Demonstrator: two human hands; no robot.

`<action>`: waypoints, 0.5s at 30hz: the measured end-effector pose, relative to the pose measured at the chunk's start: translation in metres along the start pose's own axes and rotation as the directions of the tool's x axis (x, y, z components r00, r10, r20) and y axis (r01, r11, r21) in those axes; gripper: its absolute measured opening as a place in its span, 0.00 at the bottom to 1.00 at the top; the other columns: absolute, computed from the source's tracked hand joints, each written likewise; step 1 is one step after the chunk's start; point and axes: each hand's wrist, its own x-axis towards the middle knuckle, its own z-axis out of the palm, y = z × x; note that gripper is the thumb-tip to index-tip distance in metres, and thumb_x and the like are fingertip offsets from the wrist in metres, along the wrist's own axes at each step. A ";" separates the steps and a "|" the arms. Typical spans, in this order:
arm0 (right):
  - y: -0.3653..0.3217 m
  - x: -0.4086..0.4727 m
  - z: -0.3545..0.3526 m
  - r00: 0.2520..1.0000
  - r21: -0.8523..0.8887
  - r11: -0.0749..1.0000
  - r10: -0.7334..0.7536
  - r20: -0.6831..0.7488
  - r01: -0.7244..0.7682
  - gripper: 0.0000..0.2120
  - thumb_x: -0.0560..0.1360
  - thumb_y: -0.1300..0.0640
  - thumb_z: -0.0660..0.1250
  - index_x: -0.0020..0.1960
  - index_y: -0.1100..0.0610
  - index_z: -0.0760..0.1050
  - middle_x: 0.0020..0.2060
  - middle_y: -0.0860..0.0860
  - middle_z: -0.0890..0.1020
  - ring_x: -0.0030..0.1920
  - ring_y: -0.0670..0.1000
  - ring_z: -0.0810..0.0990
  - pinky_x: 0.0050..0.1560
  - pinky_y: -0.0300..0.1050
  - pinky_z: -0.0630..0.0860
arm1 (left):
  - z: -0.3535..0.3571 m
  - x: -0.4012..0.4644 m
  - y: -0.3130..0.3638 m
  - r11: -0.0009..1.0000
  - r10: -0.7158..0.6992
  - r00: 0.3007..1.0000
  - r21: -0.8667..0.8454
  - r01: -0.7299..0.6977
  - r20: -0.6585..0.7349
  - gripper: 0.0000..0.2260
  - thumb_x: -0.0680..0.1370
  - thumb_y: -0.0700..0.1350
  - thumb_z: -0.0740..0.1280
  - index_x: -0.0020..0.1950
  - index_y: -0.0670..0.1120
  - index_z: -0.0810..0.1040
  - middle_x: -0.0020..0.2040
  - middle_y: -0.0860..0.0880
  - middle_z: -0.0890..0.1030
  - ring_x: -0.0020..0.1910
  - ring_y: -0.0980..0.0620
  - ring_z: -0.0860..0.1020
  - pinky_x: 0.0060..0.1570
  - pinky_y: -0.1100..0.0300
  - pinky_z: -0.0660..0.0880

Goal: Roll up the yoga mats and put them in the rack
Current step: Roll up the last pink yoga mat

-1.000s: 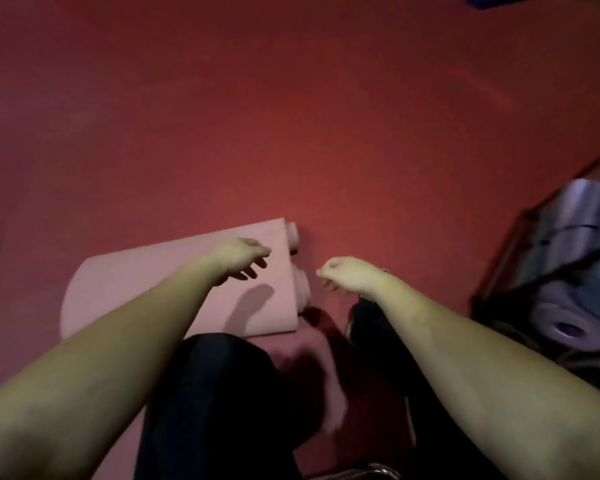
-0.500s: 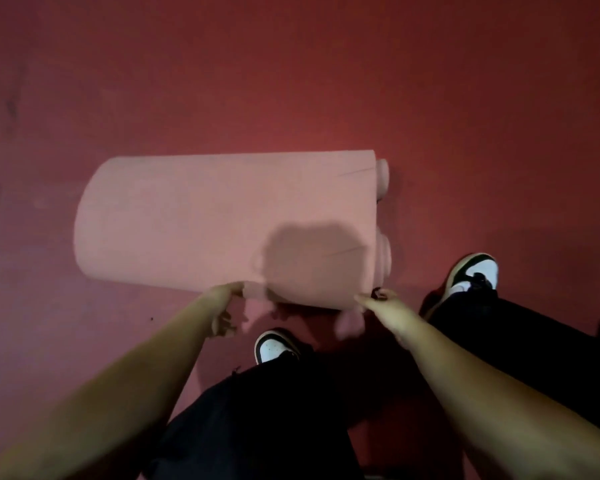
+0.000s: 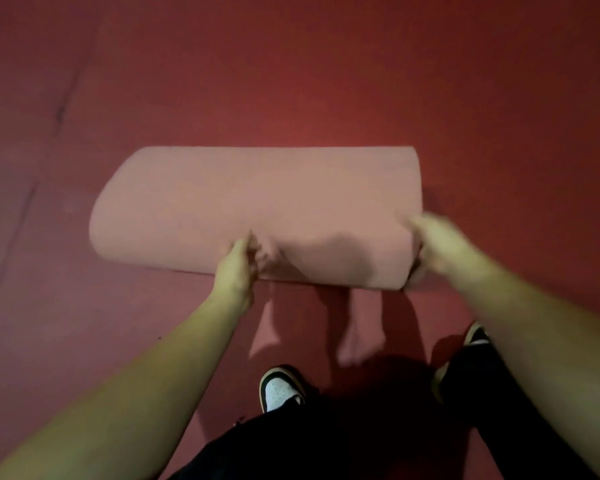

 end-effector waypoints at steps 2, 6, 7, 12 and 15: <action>-0.081 0.021 0.001 0.986 0.152 0.976 -0.145 -0.081 0.156 0.10 0.76 0.54 0.71 0.53 0.58 0.78 0.38 0.51 0.85 0.37 0.47 0.85 0.40 0.42 0.80 | 0.024 0.002 0.043 0.950 0.276 0.959 0.134 -0.282 0.060 0.11 0.82 0.48 0.64 0.64 0.47 0.72 0.54 0.48 0.78 0.47 0.53 0.79 0.46 0.61 0.77; -0.135 0.029 0.003 0.987 0.144 0.977 -0.151 -0.058 0.158 0.24 0.70 0.43 0.75 0.59 0.56 0.78 0.53 0.52 0.84 0.52 0.55 0.83 0.58 0.60 0.77 | 0.061 -0.001 0.091 0.769 0.545 0.835 0.446 -0.458 -0.083 0.19 0.80 0.52 0.66 0.65 0.42 0.72 0.61 0.45 0.73 0.63 0.45 0.73 0.68 0.51 0.67; -0.129 0.024 0.004 0.995 0.143 0.984 -0.099 -0.032 0.102 0.25 0.70 0.41 0.74 0.60 0.55 0.78 0.56 0.53 0.83 0.54 0.56 0.82 0.60 0.64 0.75 | 0.064 -0.003 0.092 0.778 0.538 0.826 0.478 -0.408 -0.170 0.21 0.79 0.52 0.66 0.66 0.40 0.71 0.62 0.43 0.72 0.65 0.42 0.70 0.69 0.49 0.64; -0.094 -0.021 0.007 0.999 0.201 0.979 0.029 -0.017 -0.025 0.10 0.81 0.49 0.63 0.47 0.54 0.76 0.30 0.49 0.84 0.37 0.52 0.81 0.44 0.45 0.74 | 0.043 0.001 0.058 0.946 0.256 0.845 0.302 -0.119 -0.470 0.33 0.76 0.63 0.67 0.71 0.41 0.65 0.69 0.39 0.66 0.69 0.37 0.67 0.70 0.46 0.64; -0.062 -0.038 0.002 0.999 0.230 0.973 0.025 0.020 -0.029 0.09 0.80 0.51 0.63 0.51 0.55 0.78 0.33 0.51 0.85 0.35 0.51 0.84 0.41 0.43 0.76 | 0.020 -0.009 0.043 0.948 -0.159 0.912 -0.318 0.033 -0.378 0.48 0.65 0.72 0.71 0.74 0.50 0.54 0.67 0.46 0.68 0.59 0.40 0.76 0.55 0.35 0.76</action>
